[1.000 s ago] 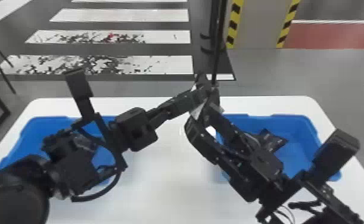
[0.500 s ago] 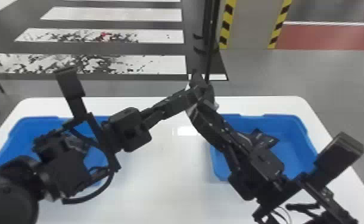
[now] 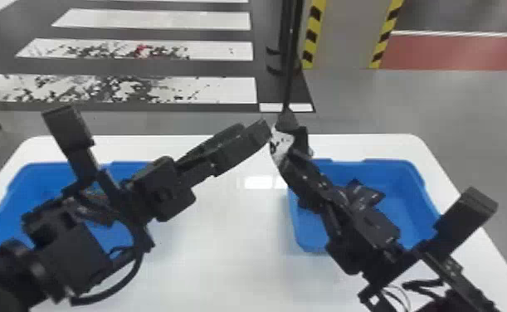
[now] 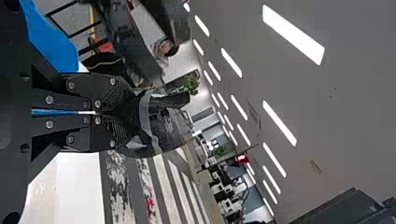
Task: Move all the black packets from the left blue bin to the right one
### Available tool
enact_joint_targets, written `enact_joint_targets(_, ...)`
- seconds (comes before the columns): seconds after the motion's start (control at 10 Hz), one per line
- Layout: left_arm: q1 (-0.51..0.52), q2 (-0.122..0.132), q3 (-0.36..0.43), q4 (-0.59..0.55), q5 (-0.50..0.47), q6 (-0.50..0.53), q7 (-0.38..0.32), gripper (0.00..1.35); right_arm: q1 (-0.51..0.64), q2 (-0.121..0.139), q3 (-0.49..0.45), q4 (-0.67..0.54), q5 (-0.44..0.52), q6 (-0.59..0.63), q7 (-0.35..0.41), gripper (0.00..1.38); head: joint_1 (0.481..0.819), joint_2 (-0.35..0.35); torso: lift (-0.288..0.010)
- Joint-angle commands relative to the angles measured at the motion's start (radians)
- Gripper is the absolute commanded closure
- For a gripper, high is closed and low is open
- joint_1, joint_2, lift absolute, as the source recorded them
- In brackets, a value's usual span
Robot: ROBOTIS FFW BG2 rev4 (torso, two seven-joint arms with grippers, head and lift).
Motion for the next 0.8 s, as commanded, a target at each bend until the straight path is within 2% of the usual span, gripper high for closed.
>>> enact_joint_targets(0.0,0.036,0.002,0.044,-0.036,0.006,-0.002,0.000,0.14,-0.029,0.006,-0.075,0.061,0.061,0.017,0.000,1.28,0.695,-0.042,-0.154)
enact_joint_targets(0.3,0.095,0.002,0.165,-0.063,-0.008,0.013,0.002,0.14,-0.167,0.004,-0.223,0.285,0.259,0.047,0.002,1.28,0.695,-0.092,-0.154)
enact_joint_targets(0.5,0.110,-0.003,0.255,-0.063,-0.064,0.042,0.003,0.14,-0.233,0.006,-0.287,0.400,0.388,0.054,0.002,1.28,0.695,-0.136,-0.154)
enact_joint_targets(0.6,0.119,-0.003,0.299,-0.063,-0.100,0.059,0.003,0.14,-0.240,0.006,-0.297,0.417,0.410,0.069,0.002,1.28,0.695,-0.144,-0.154)
enact_joint_targets(0.7,0.122,-0.003,0.357,-0.063,-0.173,0.089,0.011,0.14,-0.238,0.006,-0.297,0.425,0.428,0.084,0.002,1.20,0.695,-0.145,-0.154)
